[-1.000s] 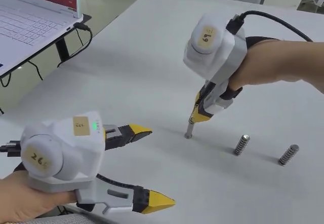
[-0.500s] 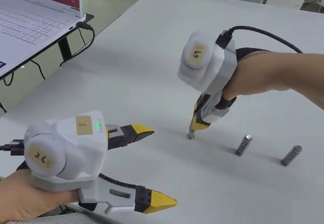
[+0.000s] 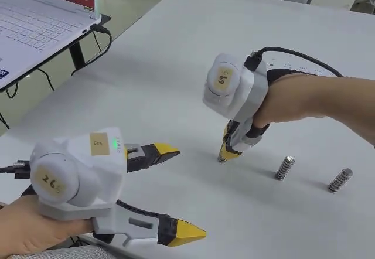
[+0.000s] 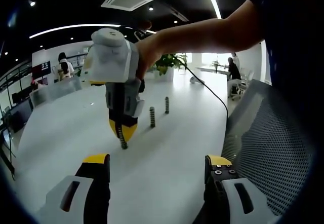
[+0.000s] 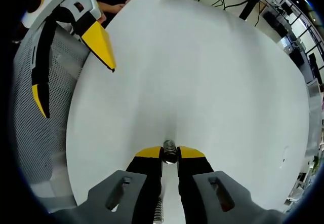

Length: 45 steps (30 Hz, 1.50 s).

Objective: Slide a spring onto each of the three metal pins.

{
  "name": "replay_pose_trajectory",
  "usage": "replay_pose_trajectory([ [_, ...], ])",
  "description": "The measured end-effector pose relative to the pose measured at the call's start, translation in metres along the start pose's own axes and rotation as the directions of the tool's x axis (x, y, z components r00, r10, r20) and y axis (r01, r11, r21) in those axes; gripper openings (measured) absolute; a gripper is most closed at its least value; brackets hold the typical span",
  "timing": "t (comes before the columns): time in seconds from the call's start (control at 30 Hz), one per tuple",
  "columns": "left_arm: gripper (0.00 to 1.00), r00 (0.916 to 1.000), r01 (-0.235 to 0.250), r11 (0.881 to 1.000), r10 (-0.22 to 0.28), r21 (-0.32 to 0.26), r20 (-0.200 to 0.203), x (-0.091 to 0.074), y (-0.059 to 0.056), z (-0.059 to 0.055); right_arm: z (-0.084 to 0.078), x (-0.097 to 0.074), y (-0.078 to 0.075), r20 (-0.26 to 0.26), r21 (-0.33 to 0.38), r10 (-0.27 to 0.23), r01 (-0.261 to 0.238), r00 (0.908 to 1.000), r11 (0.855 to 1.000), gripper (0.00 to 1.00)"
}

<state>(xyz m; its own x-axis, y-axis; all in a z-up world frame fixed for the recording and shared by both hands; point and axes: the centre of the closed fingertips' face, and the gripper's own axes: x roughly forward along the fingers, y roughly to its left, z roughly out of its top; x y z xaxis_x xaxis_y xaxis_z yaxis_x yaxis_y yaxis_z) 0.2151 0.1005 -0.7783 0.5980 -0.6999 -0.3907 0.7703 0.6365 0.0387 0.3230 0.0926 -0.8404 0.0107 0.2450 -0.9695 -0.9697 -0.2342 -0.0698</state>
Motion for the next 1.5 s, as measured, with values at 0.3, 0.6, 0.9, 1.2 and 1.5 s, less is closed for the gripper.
replay_pose_trajectory([
  [0.3,0.72,1.0,0.003,1.0,-0.003,0.0,-0.002,0.001,0.0,0.0,0.001,0.001,0.0,0.009,0.01,-0.002,0.001,1.0,1.0,0.09],
  [0.6,0.72,1.0,0.002,1.0,-0.002,-0.002,-0.002,0.002,-0.001,0.001,0.003,0.002,0.001,0.003,0.012,-0.009,0.009,1.0,1.0,0.1],
  [0.9,0.72,1.0,0.005,1.0,-0.005,-0.003,-0.003,0.001,0.0,-0.002,0.005,0.001,0.003,0.024,0.037,-0.009,0.008,0.9997,0.999,0.16],
  [1.2,0.72,0.9999,0.01,1.0,-0.01,0.0,-0.007,0.001,-0.002,-0.001,0.0,-0.007,0.002,0.053,0.069,-0.024,0.02,0.9983,0.997,0.23],
  [1.5,0.72,0.9998,0.016,1.0,-0.016,0.002,-0.012,0.001,-0.004,-0.001,-0.004,-0.018,0.004,0.098,0.115,-0.054,0.043,0.9937,0.992,0.27],
])
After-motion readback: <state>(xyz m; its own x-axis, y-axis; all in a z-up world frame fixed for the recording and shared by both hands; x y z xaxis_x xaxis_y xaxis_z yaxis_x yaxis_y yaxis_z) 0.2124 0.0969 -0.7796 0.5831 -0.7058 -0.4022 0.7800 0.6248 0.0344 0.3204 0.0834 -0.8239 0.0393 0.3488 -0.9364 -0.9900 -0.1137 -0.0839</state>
